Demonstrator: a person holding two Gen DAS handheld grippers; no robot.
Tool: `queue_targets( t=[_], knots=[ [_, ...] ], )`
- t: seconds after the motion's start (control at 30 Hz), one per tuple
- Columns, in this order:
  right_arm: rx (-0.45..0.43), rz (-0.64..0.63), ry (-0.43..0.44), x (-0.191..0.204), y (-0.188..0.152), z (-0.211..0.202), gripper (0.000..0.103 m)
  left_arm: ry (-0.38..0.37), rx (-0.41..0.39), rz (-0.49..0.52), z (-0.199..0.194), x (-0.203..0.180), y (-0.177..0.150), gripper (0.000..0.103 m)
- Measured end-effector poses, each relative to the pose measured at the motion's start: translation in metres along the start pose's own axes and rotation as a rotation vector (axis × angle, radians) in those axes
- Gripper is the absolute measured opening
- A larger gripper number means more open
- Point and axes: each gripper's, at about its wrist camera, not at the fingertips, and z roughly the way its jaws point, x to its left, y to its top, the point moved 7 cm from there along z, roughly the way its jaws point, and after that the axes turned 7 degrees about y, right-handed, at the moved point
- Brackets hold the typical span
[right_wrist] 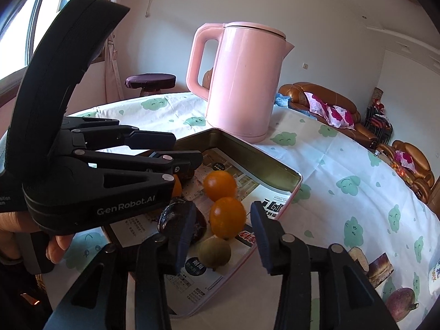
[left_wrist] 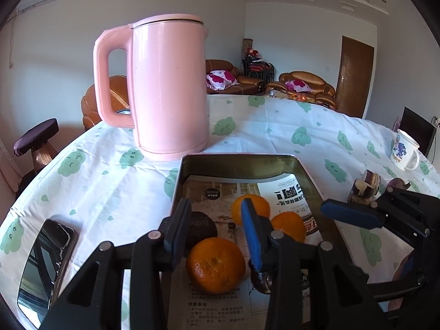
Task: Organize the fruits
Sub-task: 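Lower the orange and brown fruit into the tin box and open both grippers, then grasp a large mangosteen with the right gripper while the left gripper grasps a sugarcane piece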
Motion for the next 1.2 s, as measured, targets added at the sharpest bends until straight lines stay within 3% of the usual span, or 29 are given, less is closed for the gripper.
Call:
queue_targets(
  t=[0.27,0.4,0.5,0.97,1.2],
  knots=[
    [-0.013,0.011,-0.008,-0.002,0.0,-0.003,0.046,0.006,-0.018,-0.007,-0.006,0.001,0.003,0.058],
    [-0.032,0.015,-0.022,-0.003,0.001,-0.008,0.056,0.01,-0.032,-0.017,-0.011,0.004,0.006,0.063],
    [-0.044,0.02,-0.031,-0.004,0.001,-0.011,0.057,0.016,-0.043,-0.019,-0.014,0.006,0.008,0.069],
    [-0.063,0.062,-0.086,-0.018,-0.003,-0.029,0.063,-0.008,-0.098,-0.048,-0.035,-0.002,0.018,0.084],
    [-0.071,0.117,-0.17,-0.054,-0.024,-0.062,0.063,-0.054,-0.127,-0.008,-0.047,-0.037,0.023,0.086]
  ],
)
